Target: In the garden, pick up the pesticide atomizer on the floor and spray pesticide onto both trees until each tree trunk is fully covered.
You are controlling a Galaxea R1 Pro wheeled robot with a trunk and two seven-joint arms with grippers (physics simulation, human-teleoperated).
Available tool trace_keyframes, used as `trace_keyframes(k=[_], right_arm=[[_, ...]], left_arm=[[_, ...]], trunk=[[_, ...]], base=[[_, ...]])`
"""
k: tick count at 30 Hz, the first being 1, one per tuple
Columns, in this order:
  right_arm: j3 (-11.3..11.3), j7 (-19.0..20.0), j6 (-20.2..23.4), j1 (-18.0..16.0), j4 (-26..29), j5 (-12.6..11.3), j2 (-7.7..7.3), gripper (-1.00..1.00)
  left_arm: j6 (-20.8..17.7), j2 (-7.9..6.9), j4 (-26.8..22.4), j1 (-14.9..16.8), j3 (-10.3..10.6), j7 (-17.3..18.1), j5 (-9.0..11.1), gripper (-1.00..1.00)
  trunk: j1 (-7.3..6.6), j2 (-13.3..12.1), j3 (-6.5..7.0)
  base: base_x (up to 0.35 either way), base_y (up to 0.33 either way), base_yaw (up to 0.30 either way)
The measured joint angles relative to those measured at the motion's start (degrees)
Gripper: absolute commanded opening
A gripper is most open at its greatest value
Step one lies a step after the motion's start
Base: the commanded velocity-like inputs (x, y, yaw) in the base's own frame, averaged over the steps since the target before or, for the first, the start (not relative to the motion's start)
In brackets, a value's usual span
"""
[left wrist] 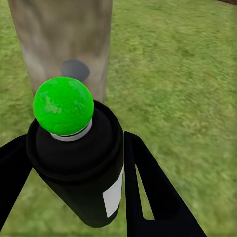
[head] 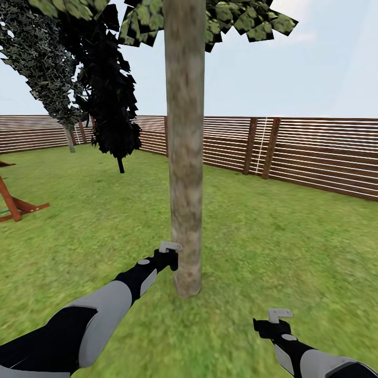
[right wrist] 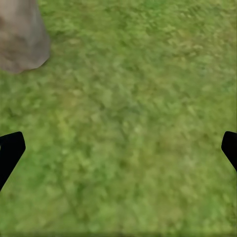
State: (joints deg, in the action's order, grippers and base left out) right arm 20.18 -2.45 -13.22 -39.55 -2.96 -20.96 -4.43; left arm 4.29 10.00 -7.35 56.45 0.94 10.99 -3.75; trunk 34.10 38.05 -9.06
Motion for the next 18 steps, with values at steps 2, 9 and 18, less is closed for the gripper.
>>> trace_keyframes(k=[2, 9, 18], right_arm=[[0.0, 0.0, 0.0, 0.0, 0.0, 0.0, 0.00, 1.00], [0.0, 0.0, 0.0, 0.0, 0.0, 0.0, 0.00, 1.00], [0.1, 0.0, 0.0, 0.0, 0.0, 0.0, 0.00, 1.00]], left_arm=[[0.0, 0.00, 0.0, 0.0, 0.0, 0.0, 0.0, -1.00], [0.0, 0.00, 0.0, 0.0, 0.1, 0.0, 0.0, -1.00], [0.0, 0.00, 0.0, 0.0, 0.1, 0.1, 0.0, -1.00]], trunk=[[0.00, 0.0, 0.00], [-0.03, 0.0, 0.00], [0.00, 0.0, 0.00]], base=[[0.000, 0.000, 0.000], [0.188, 0.000, 0.000], [0.145, 0.000, 0.000]])
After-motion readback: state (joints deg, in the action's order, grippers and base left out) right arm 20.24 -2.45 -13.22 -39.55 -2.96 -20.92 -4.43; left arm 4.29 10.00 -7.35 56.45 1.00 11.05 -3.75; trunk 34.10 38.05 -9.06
